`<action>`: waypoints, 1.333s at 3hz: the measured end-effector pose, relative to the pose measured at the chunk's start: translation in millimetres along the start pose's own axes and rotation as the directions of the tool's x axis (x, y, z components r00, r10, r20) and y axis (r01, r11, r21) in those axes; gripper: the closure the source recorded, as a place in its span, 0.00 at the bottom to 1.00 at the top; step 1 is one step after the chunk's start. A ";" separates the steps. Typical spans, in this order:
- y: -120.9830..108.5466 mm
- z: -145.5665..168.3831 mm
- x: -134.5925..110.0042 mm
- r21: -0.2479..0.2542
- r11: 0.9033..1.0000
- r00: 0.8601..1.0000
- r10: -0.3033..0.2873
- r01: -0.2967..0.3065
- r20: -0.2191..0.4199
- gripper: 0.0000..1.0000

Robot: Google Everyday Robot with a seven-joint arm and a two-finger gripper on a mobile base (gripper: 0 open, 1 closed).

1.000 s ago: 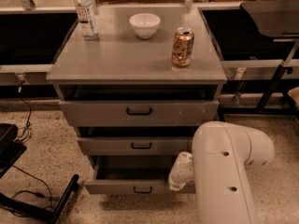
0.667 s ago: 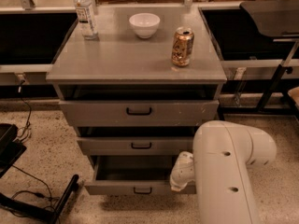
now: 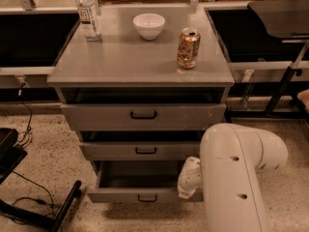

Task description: Open bottom drawer

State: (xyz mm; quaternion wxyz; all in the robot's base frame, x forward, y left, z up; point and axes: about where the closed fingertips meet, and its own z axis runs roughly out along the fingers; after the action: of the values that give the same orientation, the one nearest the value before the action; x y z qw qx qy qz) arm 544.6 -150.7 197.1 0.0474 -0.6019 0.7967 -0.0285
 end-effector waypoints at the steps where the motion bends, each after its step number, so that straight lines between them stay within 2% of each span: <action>1: 0.0 0.0 0.0 0.000 1.000 1.000 0.000 0.000 0.000 0.81; 4: 0.1 0.1 0.0 0.000 1.000 1.000 0.000 0.000 0.000 0.11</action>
Offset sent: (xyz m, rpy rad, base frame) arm 0.0000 0.0000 0.0000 0.0000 0.0000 0.0000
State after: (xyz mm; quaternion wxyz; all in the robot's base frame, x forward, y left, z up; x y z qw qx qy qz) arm 544.5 -150.6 197.1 0.0473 -0.6019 0.7967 -0.0284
